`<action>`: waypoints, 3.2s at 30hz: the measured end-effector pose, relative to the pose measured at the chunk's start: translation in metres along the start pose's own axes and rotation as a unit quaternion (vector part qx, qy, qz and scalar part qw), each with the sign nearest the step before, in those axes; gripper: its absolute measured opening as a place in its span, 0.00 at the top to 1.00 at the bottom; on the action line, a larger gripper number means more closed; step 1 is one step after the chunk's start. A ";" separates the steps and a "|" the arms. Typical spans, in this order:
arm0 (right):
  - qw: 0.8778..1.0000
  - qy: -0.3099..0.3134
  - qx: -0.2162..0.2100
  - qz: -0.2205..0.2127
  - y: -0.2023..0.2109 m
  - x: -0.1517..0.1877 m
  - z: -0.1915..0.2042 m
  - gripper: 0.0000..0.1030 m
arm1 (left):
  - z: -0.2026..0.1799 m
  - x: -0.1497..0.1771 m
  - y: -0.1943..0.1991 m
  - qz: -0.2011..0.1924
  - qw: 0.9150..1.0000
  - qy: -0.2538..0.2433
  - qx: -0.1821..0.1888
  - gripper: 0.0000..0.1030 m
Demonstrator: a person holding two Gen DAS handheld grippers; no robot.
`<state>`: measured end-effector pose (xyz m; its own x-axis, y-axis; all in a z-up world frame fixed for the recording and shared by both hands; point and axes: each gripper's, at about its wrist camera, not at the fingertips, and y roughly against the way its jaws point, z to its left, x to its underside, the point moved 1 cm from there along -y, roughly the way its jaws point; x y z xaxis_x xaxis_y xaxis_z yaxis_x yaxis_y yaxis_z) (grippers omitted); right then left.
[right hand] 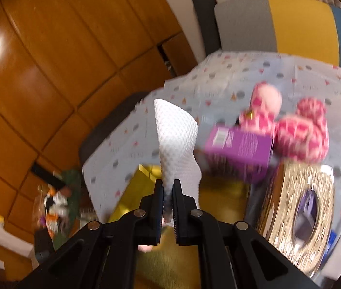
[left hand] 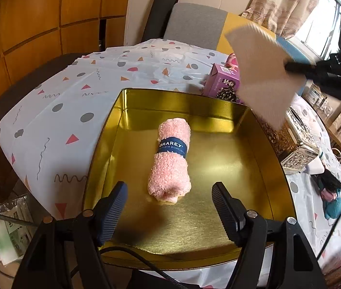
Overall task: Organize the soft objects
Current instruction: 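Carry the white textured cloth into the gold tray and open the right tool, then move the right tool back toward the white sponge beside the tissue box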
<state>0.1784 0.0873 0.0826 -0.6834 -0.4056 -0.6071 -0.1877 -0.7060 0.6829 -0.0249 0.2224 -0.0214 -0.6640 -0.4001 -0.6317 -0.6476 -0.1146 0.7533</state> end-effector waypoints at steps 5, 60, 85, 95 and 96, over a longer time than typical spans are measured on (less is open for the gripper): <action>0.999 0.004 0.026 0.031 0.007 0.047 -0.004 0.95 | -0.004 0.001 0.000 0.000 1.000 -0.005 0.002 0.29; 0.970 0.018 0.238 -0.045 0.030 0.110 -0.009 0.60 | -0.039 0.000 0.021 -0.034 0.997 -0.056 -0.041 0.19; 0.931 -0.105 0.339 -0.086 0.138 0.156 -0.145 0.22 | -0.142 0.022 0.017 -0.011 0.980 -0.198 0.027 0.18; 0.866 -0.285 0.394 -0.119 0.198 0.215 -0.251 0.22 | -0.197 0.044 0.013 0.003 0.958 -0.275 0.075 0.07; 0.860 -0.304 0.391 -0.121 0.203 0.219 -0.257 0.22 | -0.202 0.045 0.012 0.004 0.956 -0.283 0.079 0.07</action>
<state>0.1718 -0.2937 -0.0163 -0.7553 0.2454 -0.6077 -0.6312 -0.0230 0.7753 0.0127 0.0192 -0.0036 -0.7368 0.1611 -0.6566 -0.6595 0.0425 0.7505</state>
